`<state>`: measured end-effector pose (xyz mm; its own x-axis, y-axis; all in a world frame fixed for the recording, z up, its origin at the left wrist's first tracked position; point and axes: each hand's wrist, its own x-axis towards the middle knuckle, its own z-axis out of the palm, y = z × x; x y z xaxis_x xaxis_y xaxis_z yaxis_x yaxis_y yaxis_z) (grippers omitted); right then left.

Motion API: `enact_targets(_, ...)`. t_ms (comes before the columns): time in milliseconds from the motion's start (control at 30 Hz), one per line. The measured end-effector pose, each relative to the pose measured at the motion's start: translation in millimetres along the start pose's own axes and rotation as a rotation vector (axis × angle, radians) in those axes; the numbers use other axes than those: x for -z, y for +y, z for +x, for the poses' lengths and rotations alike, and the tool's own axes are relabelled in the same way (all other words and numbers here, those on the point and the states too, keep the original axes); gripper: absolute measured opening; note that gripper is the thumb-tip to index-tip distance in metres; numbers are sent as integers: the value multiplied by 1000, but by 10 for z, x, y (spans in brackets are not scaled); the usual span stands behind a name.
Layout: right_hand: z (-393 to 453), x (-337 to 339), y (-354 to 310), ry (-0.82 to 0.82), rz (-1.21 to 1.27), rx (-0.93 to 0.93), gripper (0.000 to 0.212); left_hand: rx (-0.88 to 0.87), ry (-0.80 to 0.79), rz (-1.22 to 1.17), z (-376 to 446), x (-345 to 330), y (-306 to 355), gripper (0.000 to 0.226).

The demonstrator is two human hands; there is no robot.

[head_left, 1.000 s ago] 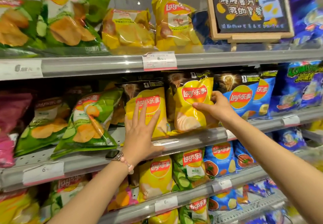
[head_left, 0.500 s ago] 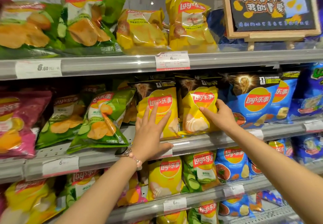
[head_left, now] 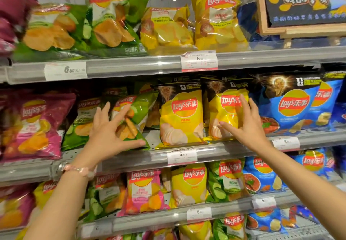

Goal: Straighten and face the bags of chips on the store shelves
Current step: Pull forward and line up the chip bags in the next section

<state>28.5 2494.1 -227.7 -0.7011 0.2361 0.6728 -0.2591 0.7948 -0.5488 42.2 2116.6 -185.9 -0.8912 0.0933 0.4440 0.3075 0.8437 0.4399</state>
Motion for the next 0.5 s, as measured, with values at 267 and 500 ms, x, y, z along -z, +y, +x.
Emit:
enact_targets(267,4,-55,-13,-47,-61,7,97,-44,92,11,59,-395,6,111)
enact_targets(500,-18,-101,-5,-61,-155,43,93,13,199,134,135,-692,145,105)
